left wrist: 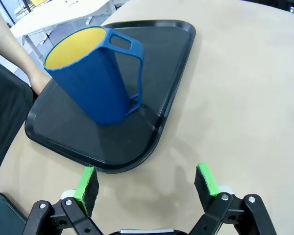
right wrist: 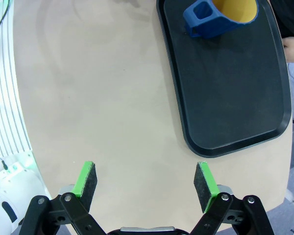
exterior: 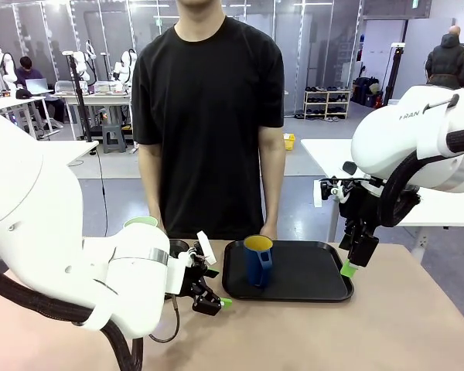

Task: Sort and store the cups by type.
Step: Pick up the Handle plastic cup and place it into the empty Flat Tray.

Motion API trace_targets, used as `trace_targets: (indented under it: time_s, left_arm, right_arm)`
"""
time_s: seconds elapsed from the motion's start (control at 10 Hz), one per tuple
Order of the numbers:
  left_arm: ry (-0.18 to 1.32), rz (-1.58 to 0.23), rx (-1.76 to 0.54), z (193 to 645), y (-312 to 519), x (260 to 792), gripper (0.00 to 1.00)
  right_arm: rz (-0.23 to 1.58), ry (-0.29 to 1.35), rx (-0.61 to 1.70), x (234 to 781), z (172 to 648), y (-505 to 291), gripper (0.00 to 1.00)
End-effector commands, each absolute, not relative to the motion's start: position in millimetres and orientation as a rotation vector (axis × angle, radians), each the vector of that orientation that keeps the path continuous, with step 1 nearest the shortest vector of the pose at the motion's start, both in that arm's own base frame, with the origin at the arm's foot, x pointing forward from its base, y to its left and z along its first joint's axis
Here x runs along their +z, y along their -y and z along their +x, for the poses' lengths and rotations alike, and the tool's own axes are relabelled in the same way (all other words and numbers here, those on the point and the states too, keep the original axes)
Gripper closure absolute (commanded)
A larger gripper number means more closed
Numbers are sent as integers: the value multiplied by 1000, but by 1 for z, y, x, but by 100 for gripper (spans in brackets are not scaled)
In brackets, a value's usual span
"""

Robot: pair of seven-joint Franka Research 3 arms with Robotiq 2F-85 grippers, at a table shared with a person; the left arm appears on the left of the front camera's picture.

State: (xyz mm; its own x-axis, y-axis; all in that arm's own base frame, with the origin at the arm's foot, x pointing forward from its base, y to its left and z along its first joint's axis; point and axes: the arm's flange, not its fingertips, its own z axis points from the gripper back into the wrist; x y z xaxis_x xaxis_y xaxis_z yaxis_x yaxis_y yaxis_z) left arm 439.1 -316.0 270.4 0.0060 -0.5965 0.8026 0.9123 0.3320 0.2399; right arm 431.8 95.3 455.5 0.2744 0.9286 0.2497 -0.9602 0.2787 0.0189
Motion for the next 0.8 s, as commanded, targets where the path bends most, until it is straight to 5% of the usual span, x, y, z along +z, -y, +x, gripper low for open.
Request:
trace_targets:
  time_s: [0.0,0.7]
  left_arm:
    - [1005,-386,-1242,440,317,270,0]
    - [1005,-386,-1242,440,317,270,0]
  right_arm:
    - [171,215,1263,453,429,-96,0]
    - [171,215,1263,453,429,-96,0]
